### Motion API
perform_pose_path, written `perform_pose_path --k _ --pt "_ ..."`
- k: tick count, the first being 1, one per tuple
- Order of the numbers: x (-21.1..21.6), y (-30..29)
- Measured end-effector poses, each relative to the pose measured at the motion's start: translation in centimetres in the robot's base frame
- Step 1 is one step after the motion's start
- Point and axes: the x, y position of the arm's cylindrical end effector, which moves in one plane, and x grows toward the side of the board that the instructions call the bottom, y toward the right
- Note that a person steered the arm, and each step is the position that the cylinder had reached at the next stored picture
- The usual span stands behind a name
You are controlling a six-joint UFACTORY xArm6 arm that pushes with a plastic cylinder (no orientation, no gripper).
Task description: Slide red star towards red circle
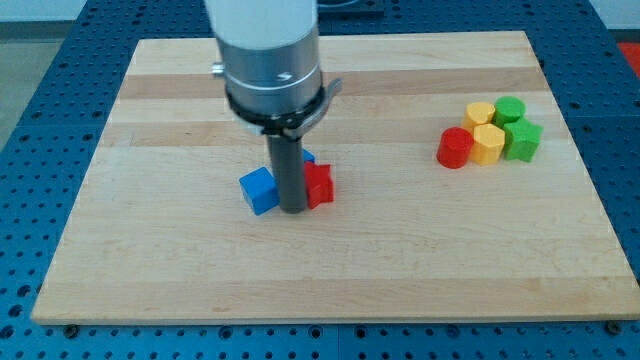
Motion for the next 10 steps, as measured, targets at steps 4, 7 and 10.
perform_pose_path --k 4,7,10 --pt "-8.4 6.6" --pt "-10.8 9.6" --pt "-12.7 14.9"
